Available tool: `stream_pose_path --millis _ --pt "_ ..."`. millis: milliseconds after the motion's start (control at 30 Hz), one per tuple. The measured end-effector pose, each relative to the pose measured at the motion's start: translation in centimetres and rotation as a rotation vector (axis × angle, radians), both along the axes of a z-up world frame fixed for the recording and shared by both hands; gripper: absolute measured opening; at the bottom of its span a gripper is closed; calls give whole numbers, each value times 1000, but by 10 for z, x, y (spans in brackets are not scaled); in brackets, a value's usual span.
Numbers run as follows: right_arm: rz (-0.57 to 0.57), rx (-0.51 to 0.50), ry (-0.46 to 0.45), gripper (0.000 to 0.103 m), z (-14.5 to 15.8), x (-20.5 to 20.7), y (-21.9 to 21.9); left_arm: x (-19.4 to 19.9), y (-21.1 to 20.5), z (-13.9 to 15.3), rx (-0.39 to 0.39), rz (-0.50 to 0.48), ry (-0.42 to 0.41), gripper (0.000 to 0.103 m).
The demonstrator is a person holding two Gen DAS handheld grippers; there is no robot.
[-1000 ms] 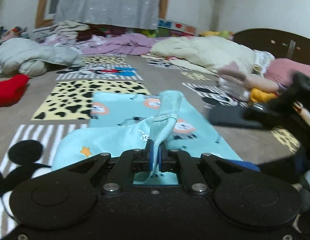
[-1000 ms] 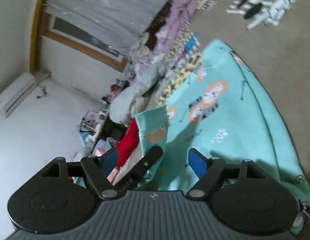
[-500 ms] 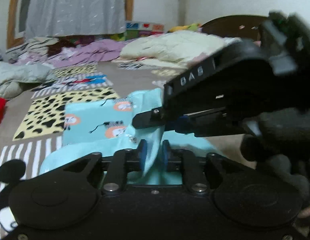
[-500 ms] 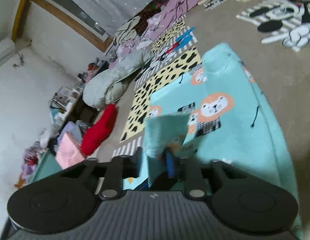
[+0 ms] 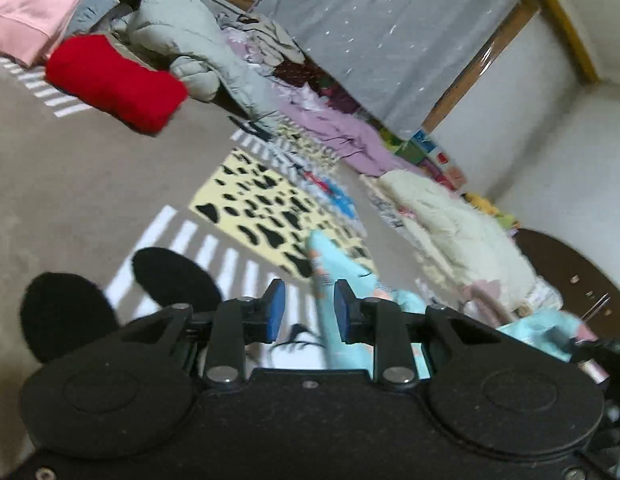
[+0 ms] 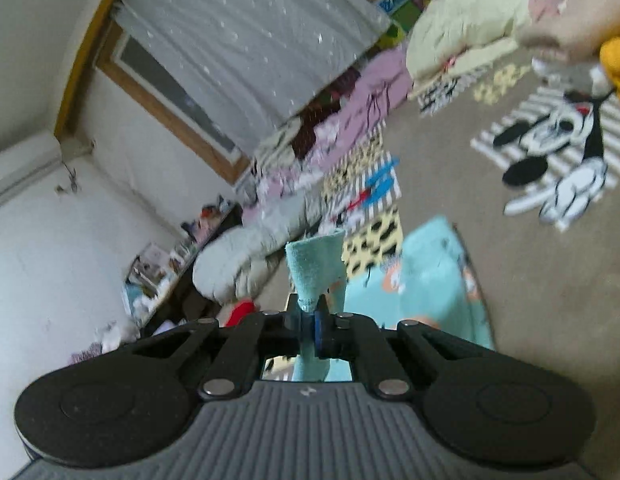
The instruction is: Fold clothes
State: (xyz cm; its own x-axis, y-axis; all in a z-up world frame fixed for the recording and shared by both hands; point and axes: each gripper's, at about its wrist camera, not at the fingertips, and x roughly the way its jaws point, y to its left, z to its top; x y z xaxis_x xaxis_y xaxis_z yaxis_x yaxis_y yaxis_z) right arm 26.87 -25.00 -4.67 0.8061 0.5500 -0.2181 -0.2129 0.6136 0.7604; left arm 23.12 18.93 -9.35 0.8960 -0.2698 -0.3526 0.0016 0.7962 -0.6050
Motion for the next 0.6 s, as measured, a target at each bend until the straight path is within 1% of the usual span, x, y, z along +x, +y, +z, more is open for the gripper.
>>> stream_pose_path --millis 67,133,467,600 --pt "-14 20 -4 8 3 1 -13 2 -11 3 22 -51 -7 24" --pt "-17 33 -7 8 5 0 -23 5 -30 4 67 -128 -8 24" --pt "-33 8 -36 8 -2 -25 -53 6 -91 -6 262 -454 -15 24" --pt "-52 8 -42 8 -9 -38 -66 4 -106 -10 316 -546 -22 24"
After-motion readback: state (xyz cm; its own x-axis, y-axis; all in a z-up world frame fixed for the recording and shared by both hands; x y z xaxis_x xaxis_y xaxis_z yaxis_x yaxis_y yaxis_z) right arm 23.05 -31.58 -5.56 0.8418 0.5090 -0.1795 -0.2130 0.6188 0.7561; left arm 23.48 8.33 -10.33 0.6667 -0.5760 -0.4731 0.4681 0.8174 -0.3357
